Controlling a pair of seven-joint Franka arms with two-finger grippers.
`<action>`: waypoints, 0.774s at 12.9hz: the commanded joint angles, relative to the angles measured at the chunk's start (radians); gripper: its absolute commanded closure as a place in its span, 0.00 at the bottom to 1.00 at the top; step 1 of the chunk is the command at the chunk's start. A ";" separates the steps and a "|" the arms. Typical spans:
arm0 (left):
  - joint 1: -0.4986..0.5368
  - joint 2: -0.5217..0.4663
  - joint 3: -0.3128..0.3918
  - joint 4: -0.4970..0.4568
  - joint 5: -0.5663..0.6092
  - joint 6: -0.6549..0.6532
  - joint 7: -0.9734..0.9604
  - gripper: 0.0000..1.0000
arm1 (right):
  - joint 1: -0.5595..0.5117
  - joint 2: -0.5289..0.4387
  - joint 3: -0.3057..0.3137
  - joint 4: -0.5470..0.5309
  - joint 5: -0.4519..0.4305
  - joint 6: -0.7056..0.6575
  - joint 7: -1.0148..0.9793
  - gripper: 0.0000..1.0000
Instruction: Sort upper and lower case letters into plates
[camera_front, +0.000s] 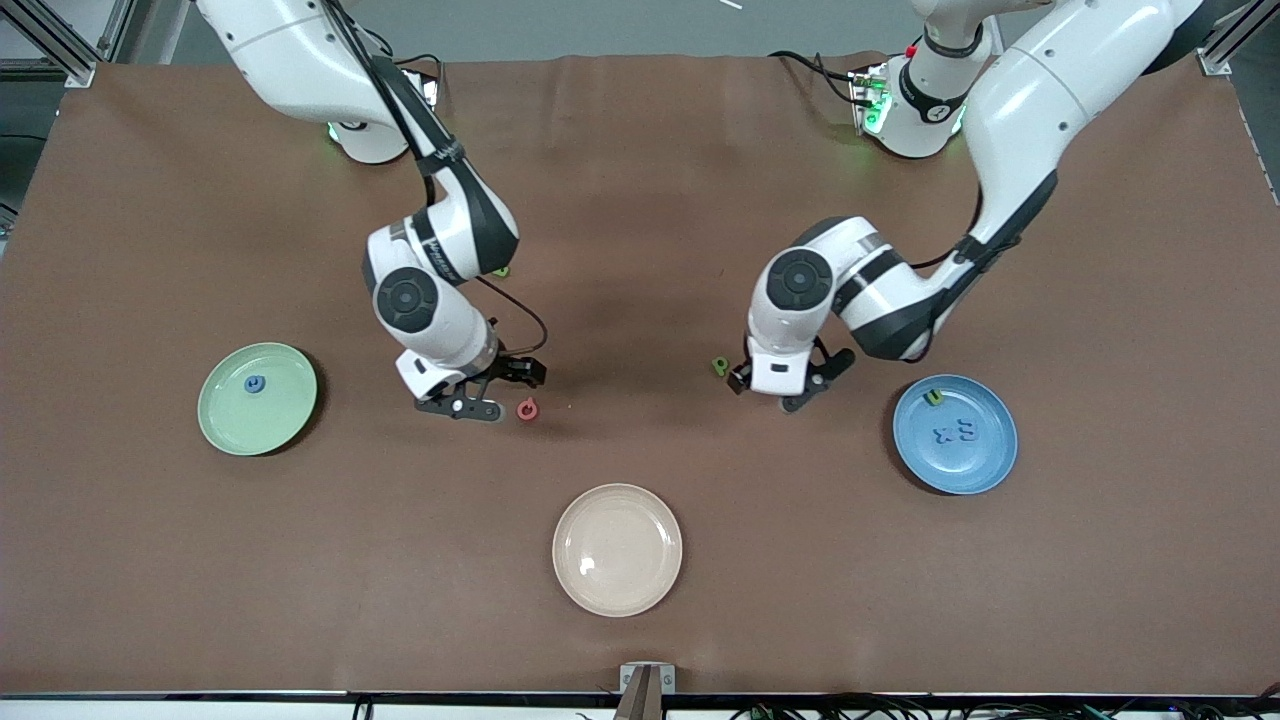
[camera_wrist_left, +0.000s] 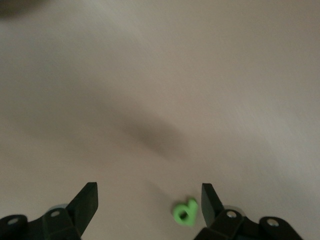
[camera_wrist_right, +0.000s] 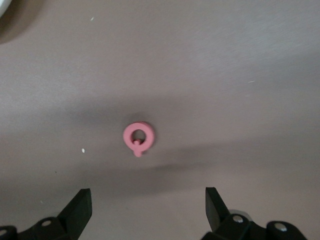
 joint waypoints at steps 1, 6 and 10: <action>-0.021 0.021 0.009 -0.033 0.020 0.096 -0.022 0.17 | 0.033 0.049 -0.011 0.010 0.018 0.078 0.029 0.00; -0.099 0.055 0.075 -0.045 0.077 0.121 -0.024 0.26 | 0.033 0.131 -0.019 0.077 0.000 0.101 0.022 0.02; -0.101 0.068 0.076 -0.045 0.077 0.151 -0.025 0.29 | 0.034 0.154 -0.020 0.111 -0.034 0.094 0.021 0.10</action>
